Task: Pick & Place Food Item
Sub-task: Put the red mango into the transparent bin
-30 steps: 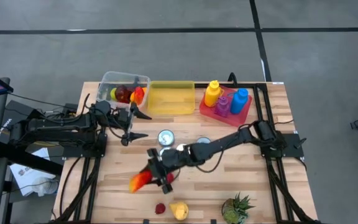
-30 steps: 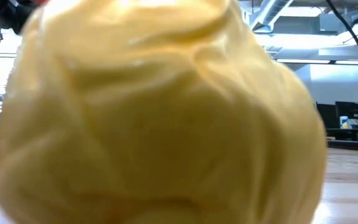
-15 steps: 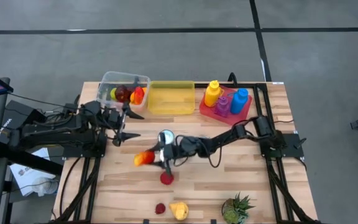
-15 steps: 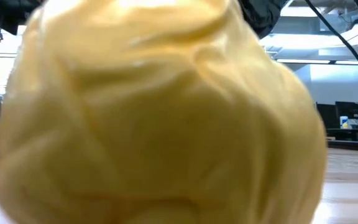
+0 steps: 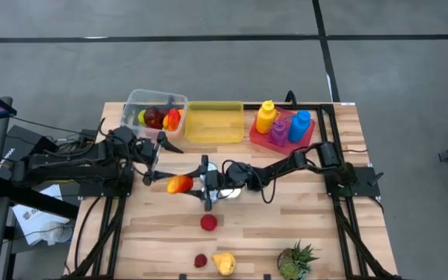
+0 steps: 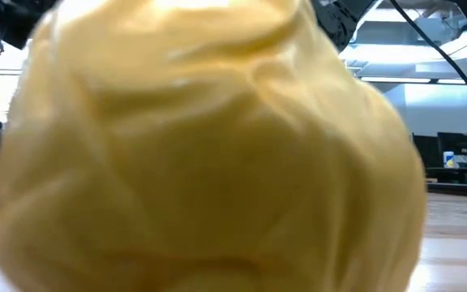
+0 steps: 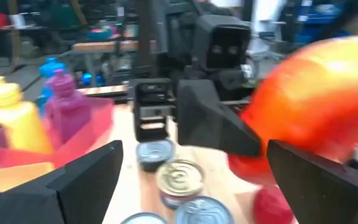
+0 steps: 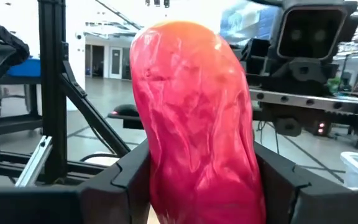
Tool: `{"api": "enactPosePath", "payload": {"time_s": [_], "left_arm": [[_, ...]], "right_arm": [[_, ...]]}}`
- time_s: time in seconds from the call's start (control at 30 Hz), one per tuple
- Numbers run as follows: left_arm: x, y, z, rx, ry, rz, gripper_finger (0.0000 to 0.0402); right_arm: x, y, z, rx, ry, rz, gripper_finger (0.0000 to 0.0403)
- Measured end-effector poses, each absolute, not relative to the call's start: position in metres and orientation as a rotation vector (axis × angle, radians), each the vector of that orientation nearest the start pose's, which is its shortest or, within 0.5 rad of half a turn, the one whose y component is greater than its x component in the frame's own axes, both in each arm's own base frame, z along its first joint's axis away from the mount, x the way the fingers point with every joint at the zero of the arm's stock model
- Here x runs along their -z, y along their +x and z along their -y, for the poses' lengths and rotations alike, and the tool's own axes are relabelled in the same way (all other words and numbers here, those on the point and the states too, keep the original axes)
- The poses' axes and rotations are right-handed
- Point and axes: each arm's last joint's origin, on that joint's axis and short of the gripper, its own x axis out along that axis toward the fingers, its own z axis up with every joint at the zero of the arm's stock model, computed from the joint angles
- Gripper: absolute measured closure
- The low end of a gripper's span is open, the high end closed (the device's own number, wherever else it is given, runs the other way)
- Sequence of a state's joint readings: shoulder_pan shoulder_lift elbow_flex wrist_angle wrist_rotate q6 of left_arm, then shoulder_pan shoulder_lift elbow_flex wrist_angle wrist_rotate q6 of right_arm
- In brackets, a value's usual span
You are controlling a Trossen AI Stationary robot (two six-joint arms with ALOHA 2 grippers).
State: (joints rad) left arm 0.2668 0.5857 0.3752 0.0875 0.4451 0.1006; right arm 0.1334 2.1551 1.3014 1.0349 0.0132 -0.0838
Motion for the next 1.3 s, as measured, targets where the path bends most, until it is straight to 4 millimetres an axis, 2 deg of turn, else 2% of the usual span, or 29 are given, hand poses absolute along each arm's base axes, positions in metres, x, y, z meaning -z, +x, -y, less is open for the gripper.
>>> {"api": "enactPosePath", "payload": {"time_s": [0.23,0.43,0.57,0.87,1.03,1.3], "left_arm": [[-0.251,0.130,-0.018,0.318,0.062,-0.070,0.0016],[-0.253,0.131,-0.013,0.408,0.036,-0.049,0.0004],[-0.252,0.142,-0.012,0.358,0.043,-0.047,0.0004],[-0.244,0.181,-0.010,0.272,0.042,-0.006,0.0008],[-0.239,0.193,-0.013,0.177,0.044,-0.001,0.0045],[-0.245,0.189,-0.012,0.167,0.083,0.040,0.0169]], "right_arm": [[-0.196,0.462,-0.066,-0.036,-0.108,0.184,0.0208],[-0.197,0.462,-0.060,0.086,-0.104,0.187,0.0208],[-0.199,0.462,-0.056,0.117,-0.093,0.201,0.0208],[-0.198,0.463,-0.047,0.144,-0.055,0.196,0.0208],[-0.198,0.463,-0.048,0.148,-0.059,0.194,0.0208],[-0.198,0.464,-0.049,0.151,-0.051,0.190,0.0212]]}}
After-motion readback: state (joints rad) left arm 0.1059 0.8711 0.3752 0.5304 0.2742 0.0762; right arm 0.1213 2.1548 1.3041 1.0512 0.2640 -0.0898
